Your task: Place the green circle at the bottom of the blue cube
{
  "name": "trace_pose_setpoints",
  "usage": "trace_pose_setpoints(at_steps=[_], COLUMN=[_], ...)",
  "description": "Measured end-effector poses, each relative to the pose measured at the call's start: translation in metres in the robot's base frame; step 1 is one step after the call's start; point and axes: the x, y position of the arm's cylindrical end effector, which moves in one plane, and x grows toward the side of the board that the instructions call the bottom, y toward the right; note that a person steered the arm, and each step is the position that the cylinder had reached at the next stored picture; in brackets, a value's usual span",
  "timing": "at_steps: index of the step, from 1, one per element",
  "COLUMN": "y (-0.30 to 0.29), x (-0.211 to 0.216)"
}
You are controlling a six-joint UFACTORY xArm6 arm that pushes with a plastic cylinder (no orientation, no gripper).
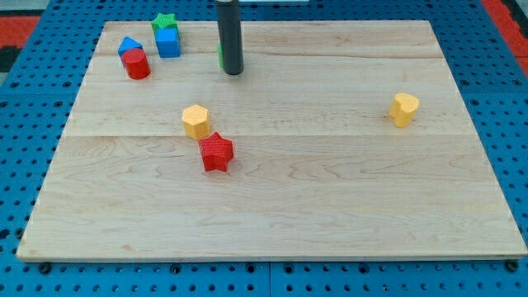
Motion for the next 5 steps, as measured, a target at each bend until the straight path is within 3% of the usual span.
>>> trace_pose_setpoints(at_steps=[1, 3, 5], y=[0.031, 0.025, -0.098], x=[-0.001, -0.038, -0.032])
